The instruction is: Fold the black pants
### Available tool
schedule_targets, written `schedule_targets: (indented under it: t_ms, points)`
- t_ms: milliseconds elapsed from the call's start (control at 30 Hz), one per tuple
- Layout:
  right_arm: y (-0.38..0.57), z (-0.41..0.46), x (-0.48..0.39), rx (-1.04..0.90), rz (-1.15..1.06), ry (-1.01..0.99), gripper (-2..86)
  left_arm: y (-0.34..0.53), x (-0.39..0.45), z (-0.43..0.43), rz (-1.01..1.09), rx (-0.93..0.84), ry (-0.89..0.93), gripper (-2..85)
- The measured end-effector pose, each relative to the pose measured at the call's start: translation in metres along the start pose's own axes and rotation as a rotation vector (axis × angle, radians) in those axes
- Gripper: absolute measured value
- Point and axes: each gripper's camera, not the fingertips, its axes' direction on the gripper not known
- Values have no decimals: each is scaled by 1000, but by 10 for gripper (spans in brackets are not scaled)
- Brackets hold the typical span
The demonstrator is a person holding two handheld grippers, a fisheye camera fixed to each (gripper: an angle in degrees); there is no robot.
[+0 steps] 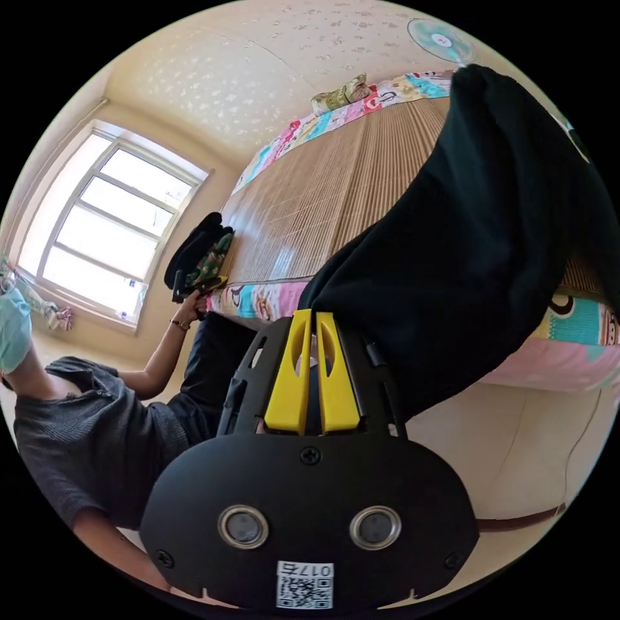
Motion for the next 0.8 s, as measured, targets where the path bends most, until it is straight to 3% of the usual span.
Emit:
schedule_targets:
  t_ms: [133, 333, 433, 567, 667, 800]
  points:
    - [29, 23, -18, -133, -7, 37, 13, -3, 0, -1, -2, 4, 2, -9]
    - [24, -24, -31, 28, 21, -38, 18, -8, 0, -2, -3, -1, 4, -10]
    - [1, -60, -49, 148, 4, 157, 39, -9, 0, -1, -4, -1, 4, -10]
    - [-18, -111, -58, 407, 140, 573, 123, -10, 1, 1, -2, 3, 6, -10]
    - [-22, -119, -44, 522, 319, 721, 168, -9, 1, 3, 2, 11, 10, -10]
    - [-29, -82, 8, 427, 467, 524, 152, -8, 1, 7, 1, 17, 14, -10]
